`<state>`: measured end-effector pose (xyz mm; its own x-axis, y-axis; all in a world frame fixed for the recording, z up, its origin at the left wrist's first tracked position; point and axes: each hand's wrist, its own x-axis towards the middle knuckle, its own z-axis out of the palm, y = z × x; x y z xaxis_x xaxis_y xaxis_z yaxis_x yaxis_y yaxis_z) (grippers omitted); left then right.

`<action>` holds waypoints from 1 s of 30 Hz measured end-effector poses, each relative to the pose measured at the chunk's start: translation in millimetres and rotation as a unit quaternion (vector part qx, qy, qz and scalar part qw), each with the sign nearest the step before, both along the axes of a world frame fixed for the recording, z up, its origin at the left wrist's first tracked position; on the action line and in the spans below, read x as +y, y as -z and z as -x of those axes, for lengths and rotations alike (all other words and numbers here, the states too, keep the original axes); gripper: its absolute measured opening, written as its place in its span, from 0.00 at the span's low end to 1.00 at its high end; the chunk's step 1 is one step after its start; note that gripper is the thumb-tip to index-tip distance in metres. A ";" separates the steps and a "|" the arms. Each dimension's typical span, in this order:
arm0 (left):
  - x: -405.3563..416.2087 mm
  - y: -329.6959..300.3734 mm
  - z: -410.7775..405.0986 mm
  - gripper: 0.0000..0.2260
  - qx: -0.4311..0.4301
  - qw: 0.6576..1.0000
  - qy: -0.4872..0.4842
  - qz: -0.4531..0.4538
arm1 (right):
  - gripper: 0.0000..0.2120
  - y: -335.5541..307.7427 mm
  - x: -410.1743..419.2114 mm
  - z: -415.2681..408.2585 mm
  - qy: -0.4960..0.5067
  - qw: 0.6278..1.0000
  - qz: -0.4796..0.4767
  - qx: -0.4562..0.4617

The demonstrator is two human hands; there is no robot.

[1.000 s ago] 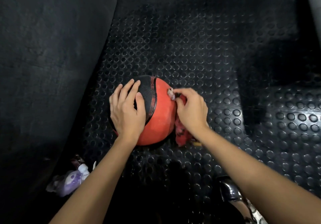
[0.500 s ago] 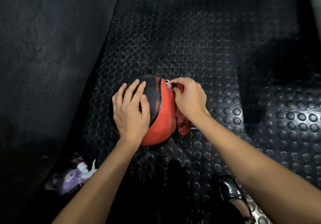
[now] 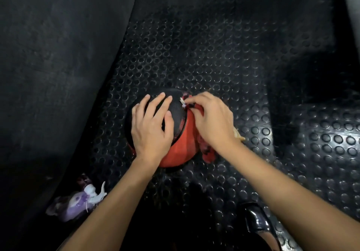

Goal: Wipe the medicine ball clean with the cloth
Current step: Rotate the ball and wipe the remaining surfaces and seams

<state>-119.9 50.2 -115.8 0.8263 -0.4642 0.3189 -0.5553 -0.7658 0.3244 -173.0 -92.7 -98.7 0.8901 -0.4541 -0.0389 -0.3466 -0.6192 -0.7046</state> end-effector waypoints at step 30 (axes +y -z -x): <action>-21.3 -6.4 27.5 0.23 0.071 0.991 -0.109 -0.024 | 0.13 14.9 -15.2 8.6 0.090 0.993 -0.026 0.068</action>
<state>-147.4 28.8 -109.4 0.9438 -0.2814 0.1736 -0.3261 -0.8786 0.3488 -181.6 -107.9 -113.6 0.7800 -0.5989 -0.1814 -0.5426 -0.5028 -0.6729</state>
